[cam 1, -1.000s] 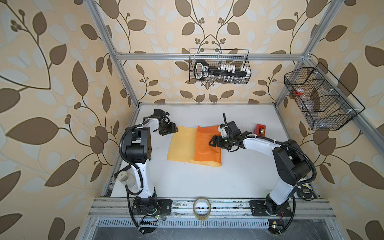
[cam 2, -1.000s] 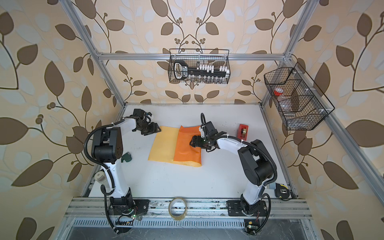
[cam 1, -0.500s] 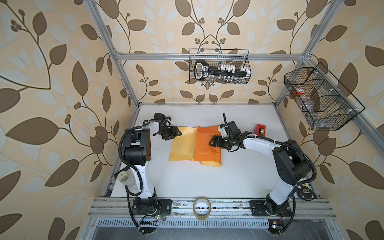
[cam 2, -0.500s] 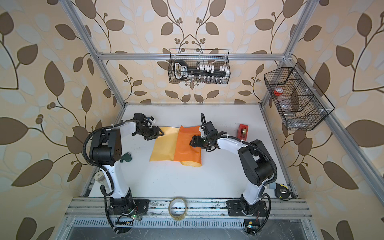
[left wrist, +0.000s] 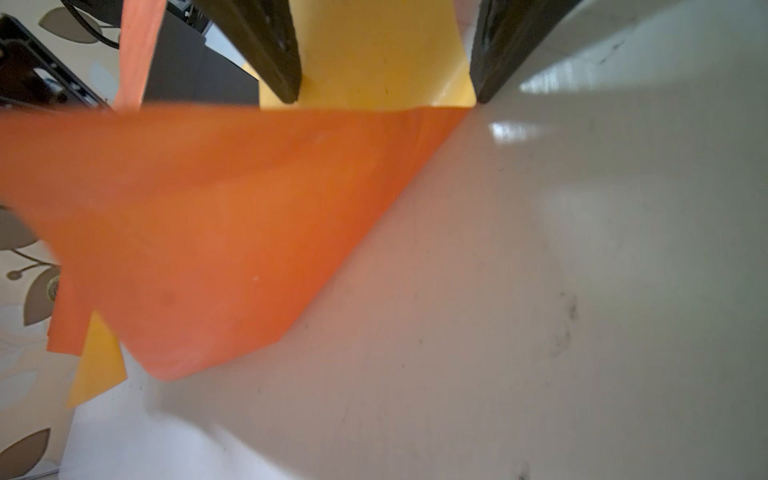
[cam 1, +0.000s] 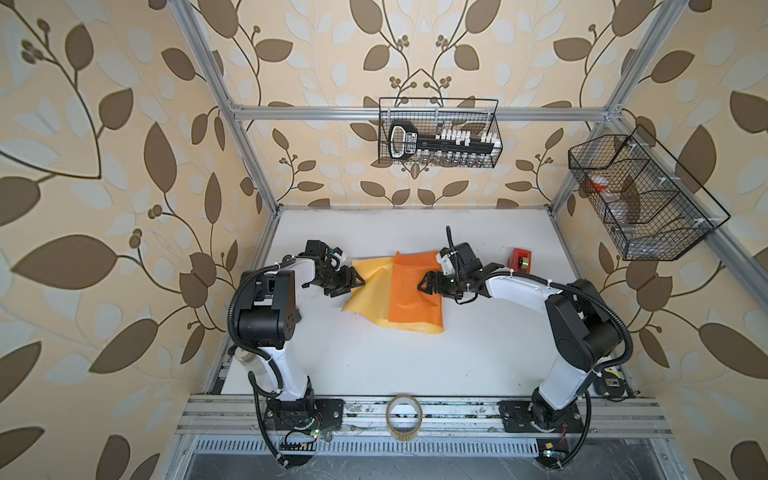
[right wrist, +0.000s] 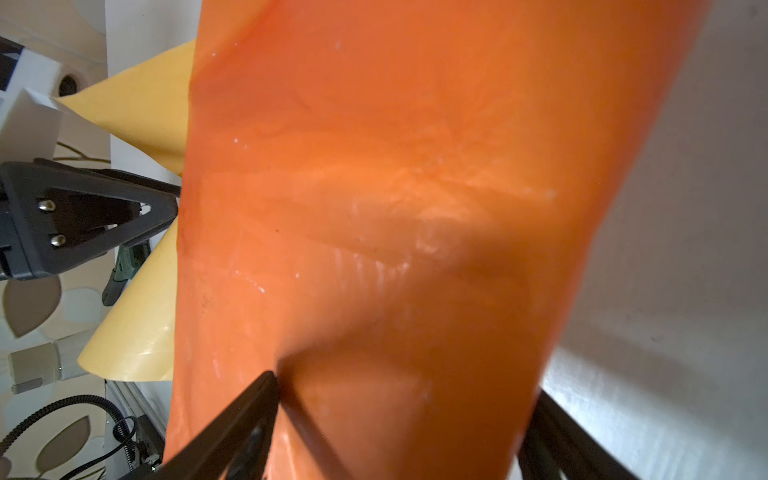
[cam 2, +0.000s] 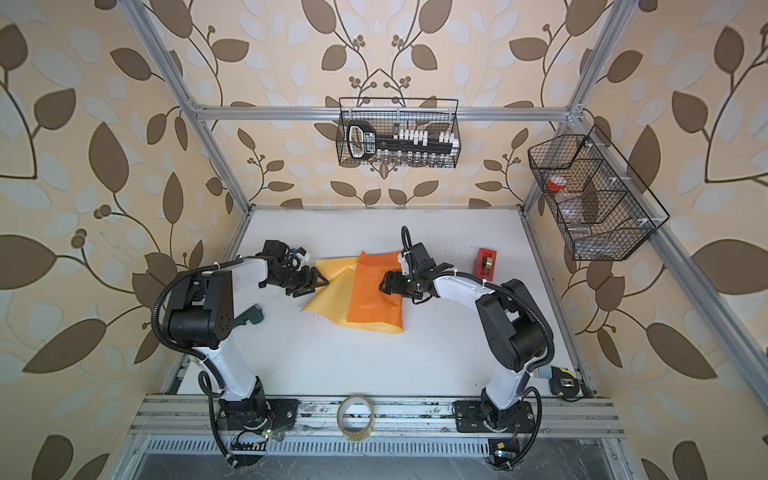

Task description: Wrap the gift box in paper

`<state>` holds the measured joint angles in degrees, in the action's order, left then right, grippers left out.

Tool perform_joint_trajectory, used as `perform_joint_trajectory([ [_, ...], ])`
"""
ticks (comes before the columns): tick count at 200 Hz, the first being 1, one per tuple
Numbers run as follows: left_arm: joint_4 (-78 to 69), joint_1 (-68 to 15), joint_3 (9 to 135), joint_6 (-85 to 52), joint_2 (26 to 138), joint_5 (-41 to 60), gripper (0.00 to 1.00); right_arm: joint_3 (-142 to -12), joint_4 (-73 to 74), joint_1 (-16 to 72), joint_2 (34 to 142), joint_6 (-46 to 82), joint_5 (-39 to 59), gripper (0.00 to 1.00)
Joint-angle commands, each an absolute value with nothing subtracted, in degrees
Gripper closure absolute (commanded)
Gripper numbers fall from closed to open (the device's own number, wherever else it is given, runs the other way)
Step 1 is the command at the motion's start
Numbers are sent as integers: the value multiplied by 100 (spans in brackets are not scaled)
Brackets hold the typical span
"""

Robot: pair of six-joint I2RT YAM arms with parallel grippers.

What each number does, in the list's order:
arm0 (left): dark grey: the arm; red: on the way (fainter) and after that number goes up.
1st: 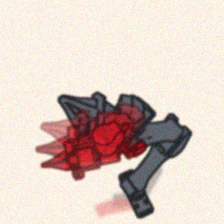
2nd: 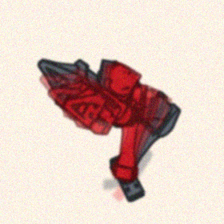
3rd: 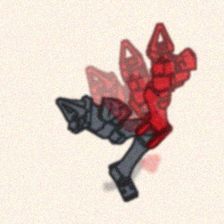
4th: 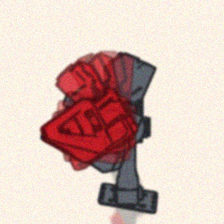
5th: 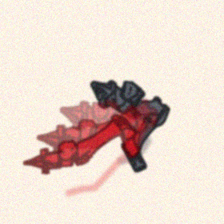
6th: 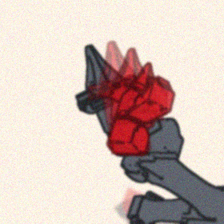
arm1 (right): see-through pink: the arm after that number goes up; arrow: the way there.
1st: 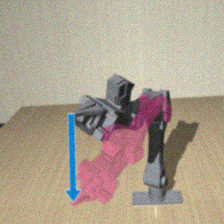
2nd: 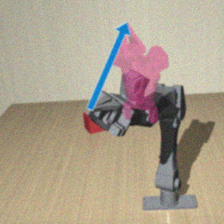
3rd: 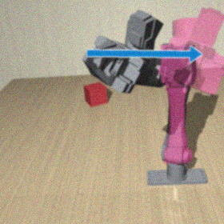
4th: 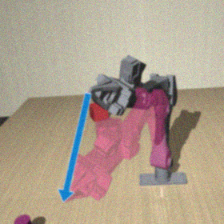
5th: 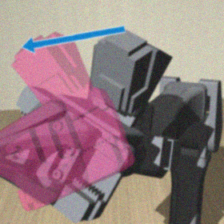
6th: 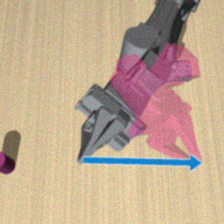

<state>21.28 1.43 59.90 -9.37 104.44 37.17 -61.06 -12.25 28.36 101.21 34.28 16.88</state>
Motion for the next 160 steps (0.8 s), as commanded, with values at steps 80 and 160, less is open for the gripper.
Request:
perform_joint_trajectory([
  [80, 2408, 264, 6200, -2160, 9850, 4103, 39, -5953, -1946, 2874, 10340, 3242, 1301, 16],
  [160, 2581, 262, 6386, -2274, 9647, 3690, 61, -5960, -1943, 2885, 10340, 3235, 1303, 16],
])
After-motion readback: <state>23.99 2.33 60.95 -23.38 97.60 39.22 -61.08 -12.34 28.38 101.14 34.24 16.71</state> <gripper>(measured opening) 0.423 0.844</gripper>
